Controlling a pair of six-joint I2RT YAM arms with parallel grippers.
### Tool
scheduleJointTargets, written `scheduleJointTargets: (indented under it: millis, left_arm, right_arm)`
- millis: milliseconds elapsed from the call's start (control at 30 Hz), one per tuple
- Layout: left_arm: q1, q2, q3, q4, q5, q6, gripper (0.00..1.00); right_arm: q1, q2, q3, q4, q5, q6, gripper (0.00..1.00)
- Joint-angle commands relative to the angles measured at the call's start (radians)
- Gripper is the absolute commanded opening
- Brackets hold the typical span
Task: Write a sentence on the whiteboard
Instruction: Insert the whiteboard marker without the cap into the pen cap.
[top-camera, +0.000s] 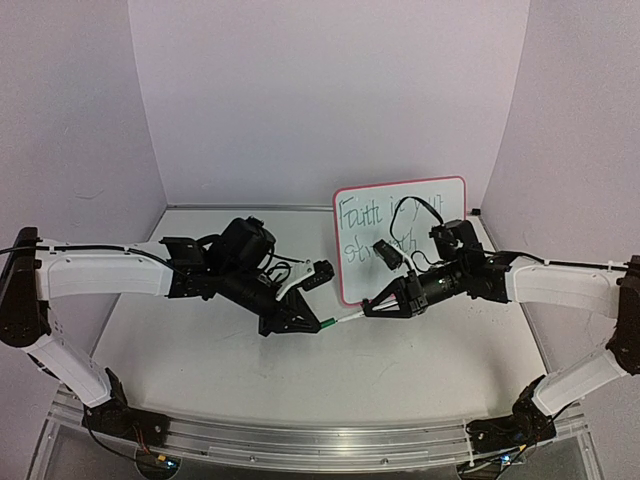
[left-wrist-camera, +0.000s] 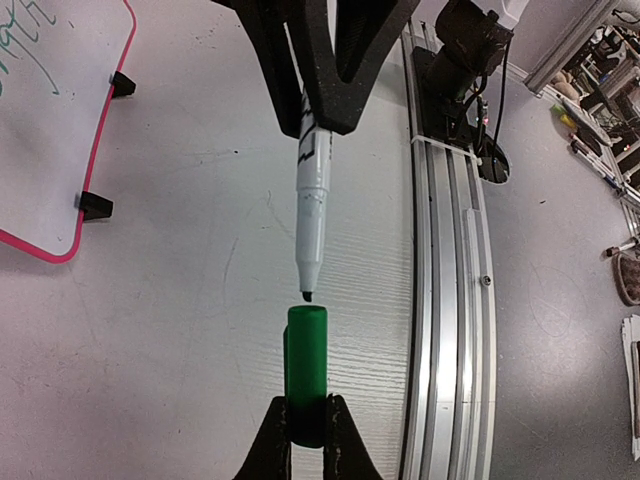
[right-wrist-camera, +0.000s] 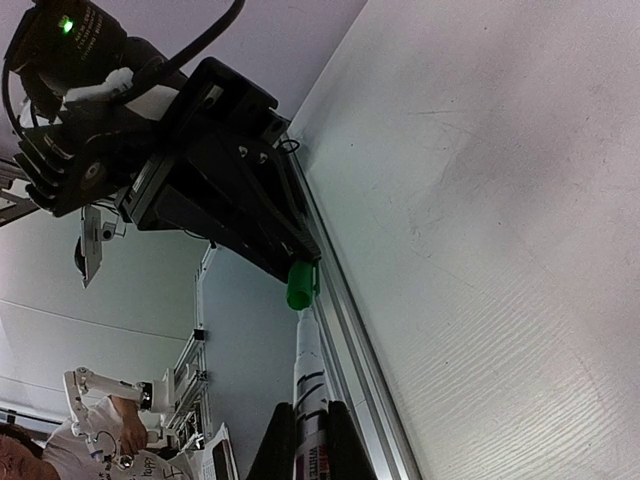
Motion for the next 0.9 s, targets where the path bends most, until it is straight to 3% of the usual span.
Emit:
scheduleJointTargets:
  millis: [0,867]
  left_arm:
    - [-0.005,-0.010,0.005,0.012,0.013,-0.006,0.00]
    - [-0.005,0.014,0.003,-0.010,-0.007,0.015,0.00]
  right_arm:
    - [0.004,0.017,0.026,0.027,-0.025,0.001,0.00]
    - [0.008,-0.003,0.030,0.027,0.001,0.003,0.00]
